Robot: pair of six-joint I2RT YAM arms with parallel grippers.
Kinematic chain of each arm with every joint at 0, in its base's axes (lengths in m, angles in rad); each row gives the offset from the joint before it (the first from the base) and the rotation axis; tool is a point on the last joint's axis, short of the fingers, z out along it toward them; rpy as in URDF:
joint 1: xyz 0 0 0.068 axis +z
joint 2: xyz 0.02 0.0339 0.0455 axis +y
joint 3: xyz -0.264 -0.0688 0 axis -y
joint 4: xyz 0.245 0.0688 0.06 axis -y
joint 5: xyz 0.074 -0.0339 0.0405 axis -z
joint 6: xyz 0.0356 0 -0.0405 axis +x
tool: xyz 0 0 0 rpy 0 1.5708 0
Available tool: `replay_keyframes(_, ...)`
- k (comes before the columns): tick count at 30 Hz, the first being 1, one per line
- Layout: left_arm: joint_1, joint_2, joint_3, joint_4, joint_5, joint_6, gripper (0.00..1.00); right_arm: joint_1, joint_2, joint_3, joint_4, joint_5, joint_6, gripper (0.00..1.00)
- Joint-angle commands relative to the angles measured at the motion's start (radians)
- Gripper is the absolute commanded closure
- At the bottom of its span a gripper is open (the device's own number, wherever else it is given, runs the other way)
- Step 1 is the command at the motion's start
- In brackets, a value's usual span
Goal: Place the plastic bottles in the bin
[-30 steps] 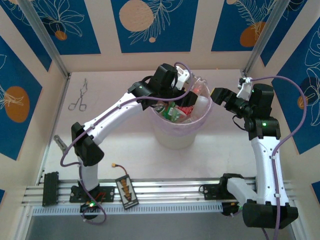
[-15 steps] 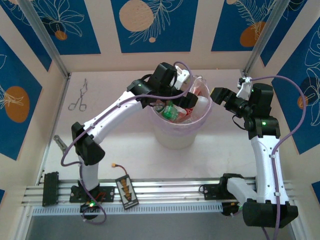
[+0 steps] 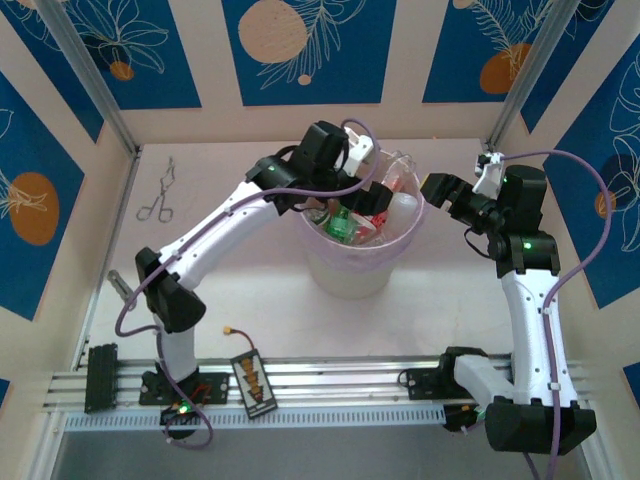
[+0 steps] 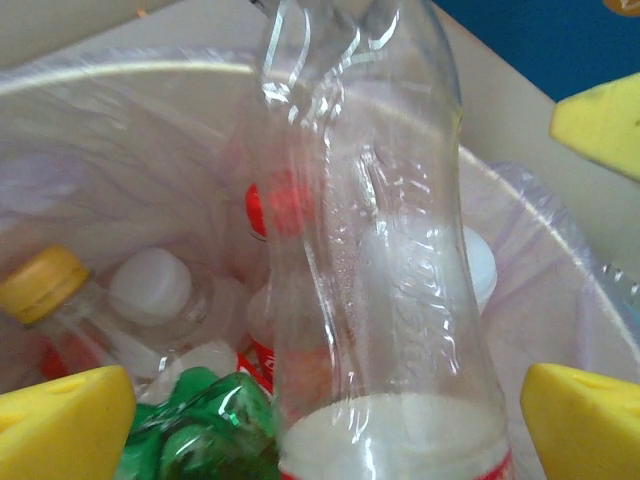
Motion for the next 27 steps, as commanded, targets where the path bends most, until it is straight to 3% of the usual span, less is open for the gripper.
replay_keyframes(1,0.031,-0.105,-0.007,-0.012,-0.062,0.008,0.02,-0.004,0.007,-0.01,0.012,-0.024,0.003,0.19)
replay_keyframes(8,0.136,-0.255,-0.154,-0.066,-0.241,-0.049,0.0,-0.004,0.013,-0.008,0.016,-0.04,0.003,0.19)
replay_keyframes(12,0.28,-0.402,-0.388,-0.046,-0.269,-0.114,0.0,-0.004,0.015,-0.023,0.03,-0.042,0.001,0.19)
replay_keyframes(19,0.612,-0.738,-0.906,0.102,-0.313,-0.371,0.0,-0.01,0.028,-0.03,0.022,-0.05,-0.023,0.19)
replay_keyframes(27,0.883,-0.881,-1.266,0.242,-0.269,-0.744,0.0,-0.019,0.026,-0.028,-0.006,-0.057,-0.041,0.19)
